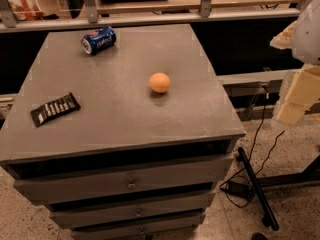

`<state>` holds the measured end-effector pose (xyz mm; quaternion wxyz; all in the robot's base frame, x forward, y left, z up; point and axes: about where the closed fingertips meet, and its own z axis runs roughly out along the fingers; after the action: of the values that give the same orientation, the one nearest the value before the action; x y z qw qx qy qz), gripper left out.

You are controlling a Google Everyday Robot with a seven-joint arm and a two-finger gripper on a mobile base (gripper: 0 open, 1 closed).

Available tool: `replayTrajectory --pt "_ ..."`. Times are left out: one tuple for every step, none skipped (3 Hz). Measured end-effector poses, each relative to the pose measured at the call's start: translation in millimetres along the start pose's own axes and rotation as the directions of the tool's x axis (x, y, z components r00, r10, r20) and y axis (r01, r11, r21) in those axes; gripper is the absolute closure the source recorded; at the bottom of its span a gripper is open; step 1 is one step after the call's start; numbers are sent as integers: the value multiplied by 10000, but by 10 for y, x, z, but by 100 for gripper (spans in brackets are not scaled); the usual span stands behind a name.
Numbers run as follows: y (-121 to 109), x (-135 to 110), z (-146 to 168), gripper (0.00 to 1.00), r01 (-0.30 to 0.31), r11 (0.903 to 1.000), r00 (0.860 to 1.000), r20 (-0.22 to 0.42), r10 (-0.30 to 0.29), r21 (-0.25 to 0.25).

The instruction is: Move orange near rxbar chocolate

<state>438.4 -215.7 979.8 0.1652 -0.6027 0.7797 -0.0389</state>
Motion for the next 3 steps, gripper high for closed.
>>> replayTrajectory --pt "0 0 0 0 0 10000 10000 1 0 2" --pt "-20 -37 6 0 -29 10000 9997 228 28 76" --pt "-234 -103 152 0 -756 9963 9782 1969 663 401"
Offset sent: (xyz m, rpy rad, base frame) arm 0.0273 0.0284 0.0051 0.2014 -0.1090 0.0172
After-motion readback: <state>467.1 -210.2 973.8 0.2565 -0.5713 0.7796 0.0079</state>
